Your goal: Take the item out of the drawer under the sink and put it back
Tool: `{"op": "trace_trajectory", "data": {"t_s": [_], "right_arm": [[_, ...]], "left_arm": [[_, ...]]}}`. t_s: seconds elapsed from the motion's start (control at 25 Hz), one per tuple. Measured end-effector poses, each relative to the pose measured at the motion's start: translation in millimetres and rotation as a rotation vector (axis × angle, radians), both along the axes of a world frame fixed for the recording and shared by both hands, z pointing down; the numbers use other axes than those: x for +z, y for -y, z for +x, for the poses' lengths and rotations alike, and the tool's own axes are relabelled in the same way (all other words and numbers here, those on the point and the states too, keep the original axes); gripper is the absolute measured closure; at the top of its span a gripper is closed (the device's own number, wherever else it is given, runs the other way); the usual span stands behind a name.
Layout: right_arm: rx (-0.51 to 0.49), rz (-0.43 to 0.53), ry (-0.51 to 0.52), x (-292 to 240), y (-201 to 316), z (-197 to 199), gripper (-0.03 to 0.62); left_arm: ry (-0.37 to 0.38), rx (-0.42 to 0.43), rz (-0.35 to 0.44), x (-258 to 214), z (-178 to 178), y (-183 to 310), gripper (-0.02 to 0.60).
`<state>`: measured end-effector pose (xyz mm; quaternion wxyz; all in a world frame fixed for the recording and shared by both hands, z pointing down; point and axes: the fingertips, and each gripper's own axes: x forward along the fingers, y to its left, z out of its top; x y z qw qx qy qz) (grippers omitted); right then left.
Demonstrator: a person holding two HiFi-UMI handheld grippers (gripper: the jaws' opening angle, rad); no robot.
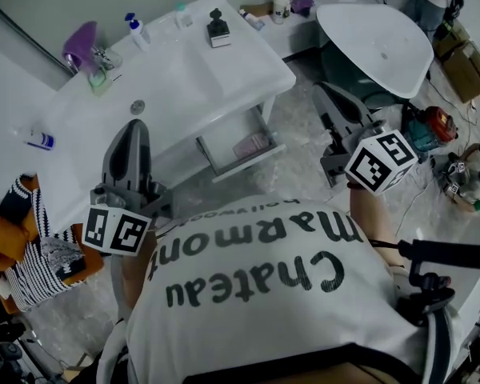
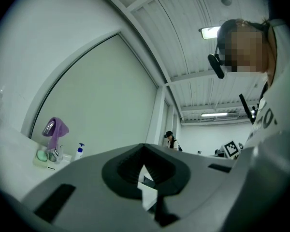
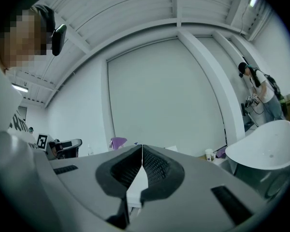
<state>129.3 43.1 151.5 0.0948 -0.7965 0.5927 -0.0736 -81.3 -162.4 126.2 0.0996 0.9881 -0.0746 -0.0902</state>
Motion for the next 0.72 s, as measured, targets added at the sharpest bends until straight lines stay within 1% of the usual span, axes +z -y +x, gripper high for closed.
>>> {"op": "trace_trajectory", "data": {"t_s": [0.2, 0.32, 0.4, 0.52, 0.64, 0.72], "right_arm": [[-0.011, 0.056, 0.010, 3.6, 4.0, 9.8, 0.582], [-0.036, 0.066, 0.026, 12.2, 7.9, 15.0, 0.582], [-0.076, 0.062, 0.046, 16.9, 14.4, 19.3, 0.582], [-0.169, 0.030, 0.064, 22.4, 33.0, 32.1, 0.582], [-0.265, -0.025, 0.069, 35.3, 54.6, 51.5, 0.582], [-0.336, -0.071, 0.085, 52.2, 64.4, 56.5, 0.582]], "left_arm": [[-0.024, 0.045, 0.062, 5.7, 16.1, 1.3, 0.574], [0.006, 0.046, 0.034, 23.9, 18.3, -2.9, 0.574], [0.040, 0.020, 0.009, 37.1, 18.7, -4.8, 0.574], [0.075, -0.048, -0.027, 48.4, 25.3, -3.8, 0.574], [0.077, -0.122, -0.039, 57.5, 37.3, -3.0, 0.574], [0.069, -0.181, -0.051, 70.0, 35.6, -9.6, 0.574]]}}
